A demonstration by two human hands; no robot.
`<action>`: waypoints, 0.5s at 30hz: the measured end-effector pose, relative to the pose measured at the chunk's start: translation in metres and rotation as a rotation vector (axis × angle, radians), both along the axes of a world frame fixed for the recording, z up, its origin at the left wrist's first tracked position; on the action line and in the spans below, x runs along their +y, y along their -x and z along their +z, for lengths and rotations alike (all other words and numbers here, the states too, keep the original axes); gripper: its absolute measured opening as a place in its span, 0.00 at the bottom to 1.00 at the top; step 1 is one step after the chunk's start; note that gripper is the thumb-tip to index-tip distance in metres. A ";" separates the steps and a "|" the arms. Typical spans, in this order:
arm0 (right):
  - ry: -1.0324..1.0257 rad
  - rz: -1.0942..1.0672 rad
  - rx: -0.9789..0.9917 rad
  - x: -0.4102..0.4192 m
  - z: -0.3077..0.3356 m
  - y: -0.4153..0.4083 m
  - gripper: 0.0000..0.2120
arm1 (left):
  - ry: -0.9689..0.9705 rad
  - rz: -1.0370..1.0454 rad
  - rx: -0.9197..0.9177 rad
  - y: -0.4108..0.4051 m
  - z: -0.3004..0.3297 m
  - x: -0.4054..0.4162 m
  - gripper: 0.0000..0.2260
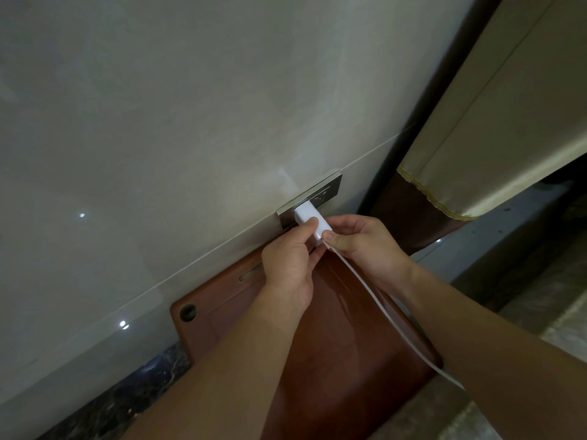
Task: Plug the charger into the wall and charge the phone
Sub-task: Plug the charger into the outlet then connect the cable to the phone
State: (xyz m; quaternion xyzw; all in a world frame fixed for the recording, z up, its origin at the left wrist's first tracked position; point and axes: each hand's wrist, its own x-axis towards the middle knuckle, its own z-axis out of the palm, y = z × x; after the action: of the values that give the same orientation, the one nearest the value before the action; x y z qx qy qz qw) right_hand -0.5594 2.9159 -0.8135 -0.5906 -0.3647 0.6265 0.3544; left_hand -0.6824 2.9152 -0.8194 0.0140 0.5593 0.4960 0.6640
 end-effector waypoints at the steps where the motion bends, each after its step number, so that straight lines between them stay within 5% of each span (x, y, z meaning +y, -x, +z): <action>1: 0.003 0.010 -0.008 0.001 0.001 -0.001 0.13 | 0.005 0.003 -0.005 0.000 0.000 0.000 0.08; 8: 0.016 0.026 -0.044 0.002 0.003 -0.001 0.13 | 0.009 -0.009 -0.008 0.000 0.000 0.000 0.04; 15: 0.029 0.014 -0.072 0.002 0.007 0.003 0.13 | 0.017 -0.032 0.027 0.001 0.004 0.002 0.12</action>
State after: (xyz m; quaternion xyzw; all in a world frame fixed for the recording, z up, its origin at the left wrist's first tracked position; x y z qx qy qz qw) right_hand -0.5620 2.9182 -0.8063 -0.6155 -0.3721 0.6124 0.3280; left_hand -0.6838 2.9168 -0.8156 0.0241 0.5722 0.4804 0.6643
